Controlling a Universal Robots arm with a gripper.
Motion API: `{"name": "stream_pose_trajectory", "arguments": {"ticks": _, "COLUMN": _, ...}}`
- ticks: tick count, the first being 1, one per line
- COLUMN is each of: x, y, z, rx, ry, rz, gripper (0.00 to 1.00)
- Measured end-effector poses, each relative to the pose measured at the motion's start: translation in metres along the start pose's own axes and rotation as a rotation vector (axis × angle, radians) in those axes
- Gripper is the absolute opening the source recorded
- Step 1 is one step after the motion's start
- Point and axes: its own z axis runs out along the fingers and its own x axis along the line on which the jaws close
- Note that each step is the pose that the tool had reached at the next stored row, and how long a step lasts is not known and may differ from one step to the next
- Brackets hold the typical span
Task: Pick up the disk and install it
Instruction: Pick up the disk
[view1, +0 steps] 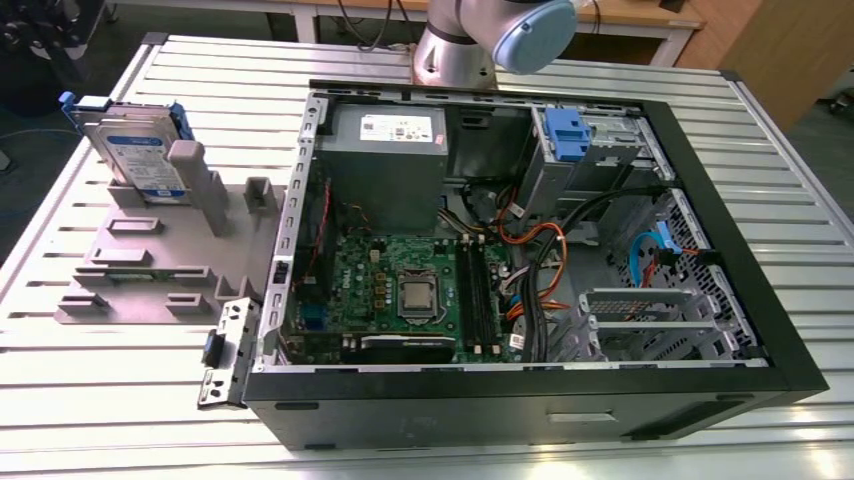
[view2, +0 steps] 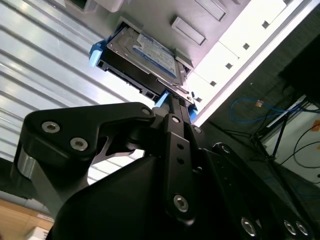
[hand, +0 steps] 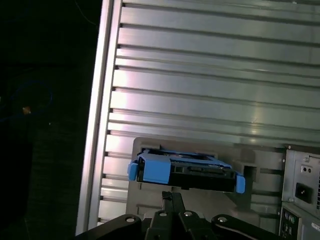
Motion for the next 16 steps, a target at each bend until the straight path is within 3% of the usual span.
{"name": "stream_pose_trajectory", "arguments": {"ticks": 16, "x": 0.0, "y": 0.0, "z": 0.0001, "rx": 0.0021, "ry": 0.0118, "rz": -0.285, "gripper": 0.11}}
